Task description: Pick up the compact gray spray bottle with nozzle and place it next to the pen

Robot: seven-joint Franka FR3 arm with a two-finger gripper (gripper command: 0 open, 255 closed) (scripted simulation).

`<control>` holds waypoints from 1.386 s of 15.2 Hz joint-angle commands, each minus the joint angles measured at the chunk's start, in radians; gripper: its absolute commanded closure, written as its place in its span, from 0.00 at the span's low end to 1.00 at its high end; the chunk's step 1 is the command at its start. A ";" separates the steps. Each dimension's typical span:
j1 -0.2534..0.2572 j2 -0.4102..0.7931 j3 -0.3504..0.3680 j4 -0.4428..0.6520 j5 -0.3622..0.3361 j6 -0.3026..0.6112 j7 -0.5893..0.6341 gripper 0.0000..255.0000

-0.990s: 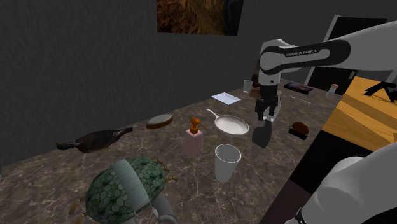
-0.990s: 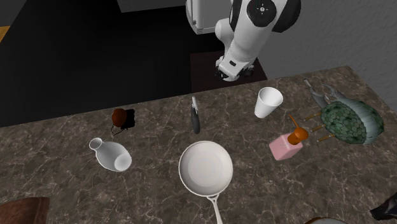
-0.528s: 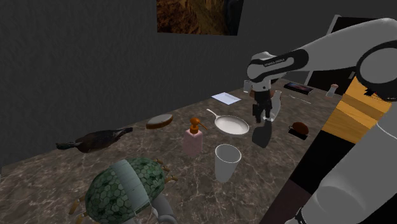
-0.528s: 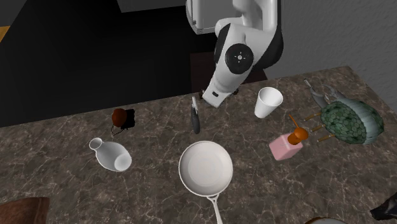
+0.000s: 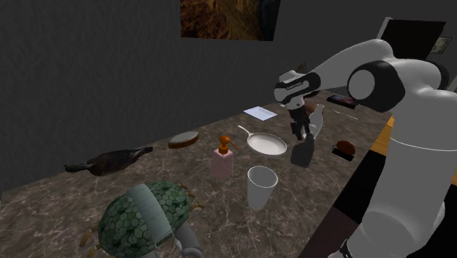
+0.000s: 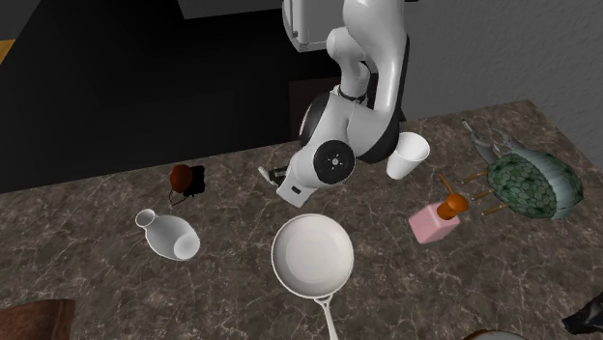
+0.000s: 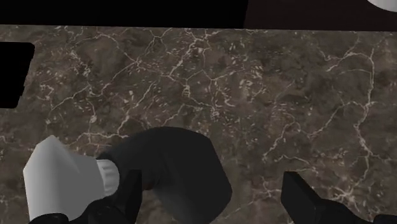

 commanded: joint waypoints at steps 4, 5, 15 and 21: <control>-0.081 0.087 0.064 0.001 0.090 0.028 -0.016 0.00; -0.087 0.085 0.068 -0.013 0.087 0.041 -0.014 0.00; -0.092 0.083 0.065 -0.062 0.082 0.088 -0.011 0.00; -0.092 0.083 0.065 -0.062 0.082 0.088 -0.011 1.00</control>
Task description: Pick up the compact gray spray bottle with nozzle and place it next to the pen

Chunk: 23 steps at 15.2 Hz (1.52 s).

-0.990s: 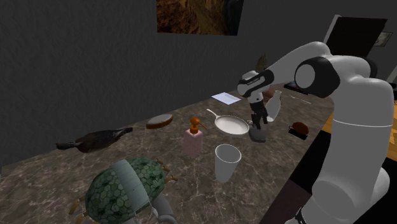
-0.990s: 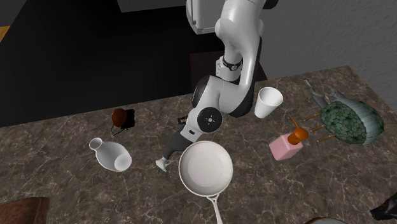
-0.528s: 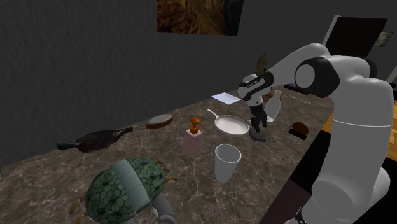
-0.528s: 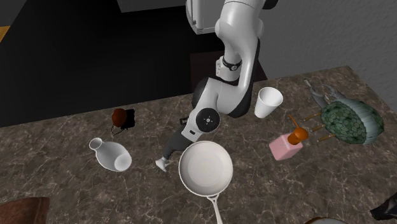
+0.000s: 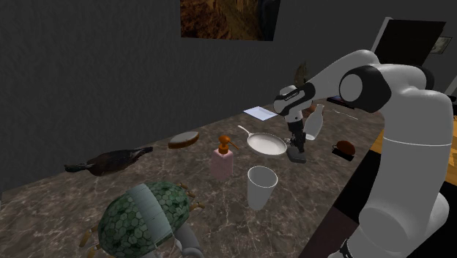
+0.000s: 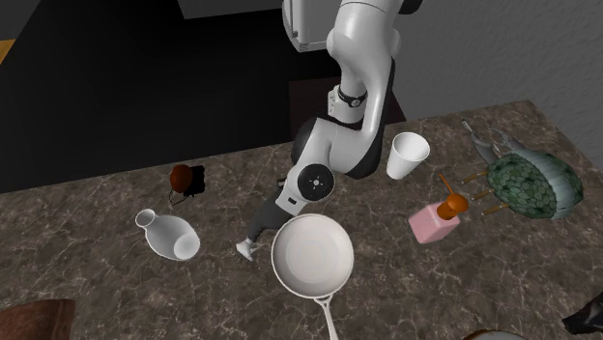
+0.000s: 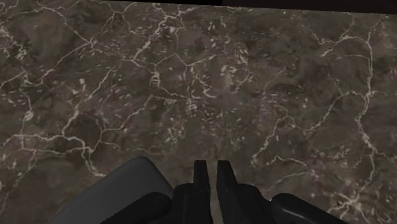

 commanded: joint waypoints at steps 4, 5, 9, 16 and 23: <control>0.000 0.000 0.000 0.000 0.000 0.000 0.000 1.00; 0.000 0.000 0.000 0.000 0.000 0.000 0.000 1.00; -0.017 0.048 -0.009 0.043 0.038 0.052 0.052 0.00; -0.084 0.208 -0.036 0.203 0.167 0.221 0.218 0.00; -0.153 0.333 -0.056 0.348 0.273 0.355 0.352 0.00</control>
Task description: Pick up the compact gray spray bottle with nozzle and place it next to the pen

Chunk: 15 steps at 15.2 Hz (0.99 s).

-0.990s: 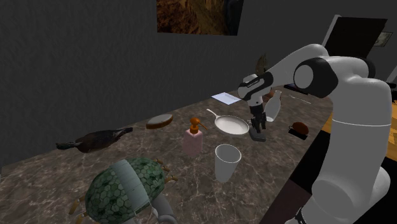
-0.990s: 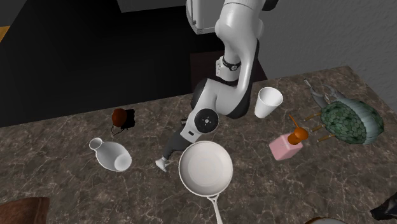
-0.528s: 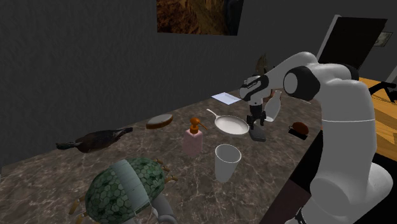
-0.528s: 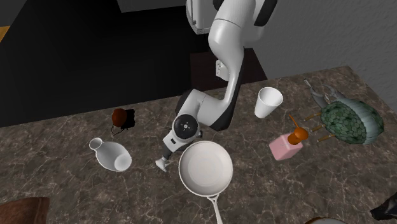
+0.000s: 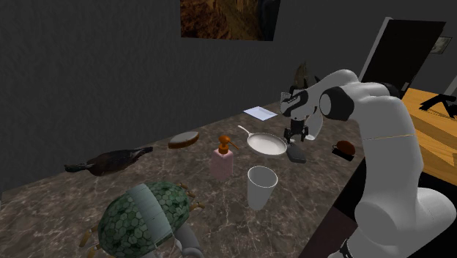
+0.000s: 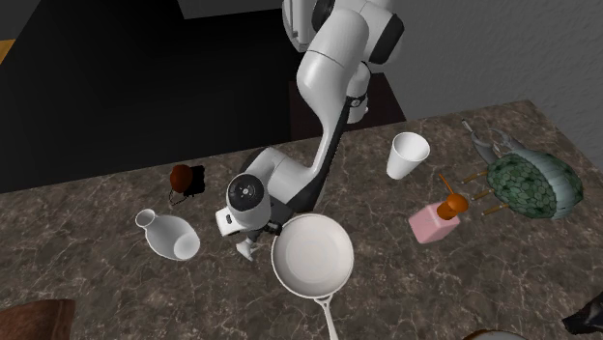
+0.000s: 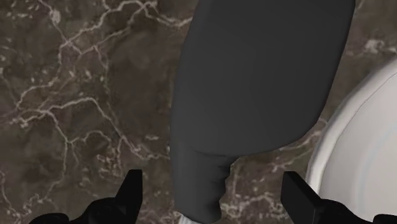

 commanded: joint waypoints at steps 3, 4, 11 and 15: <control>-0.012 0.035 0.002 0.014 0.015 0.036 0.010 0.00; -0.014 0.042 0.004 0.011 0.017 0.046 0.009 0.00; -0.020 0.067 0.008 0.002 0.023 0.080 0.006 0.00; -0.020 0.067 0.008 0.002 0.023 0.080 0.006 0.00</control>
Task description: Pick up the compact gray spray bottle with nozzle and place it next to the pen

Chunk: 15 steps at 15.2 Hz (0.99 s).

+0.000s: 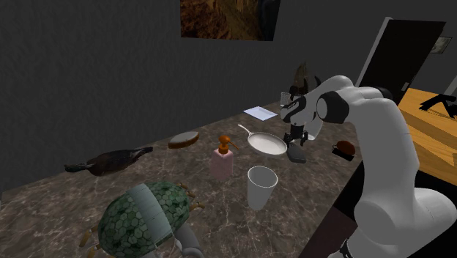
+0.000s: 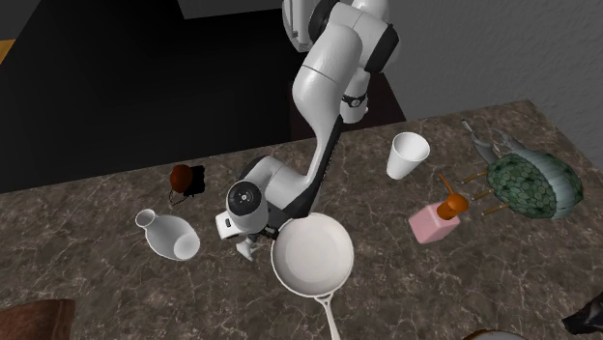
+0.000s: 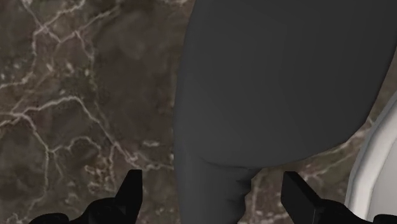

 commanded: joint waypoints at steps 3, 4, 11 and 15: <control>0.001 0.002 0.002 -0.001 0.000 0.000 0.000 1.00; 0.001 0.002 0.002 -0.001 0.000 0.000 0.000 1.00; 0.003 -0.008 0.000 -0.003 -0.001 -0.008 0.000 1.00; 0.007 -0.041 -0.007 -0.001 -0.009 -0.042 -0.001 1.00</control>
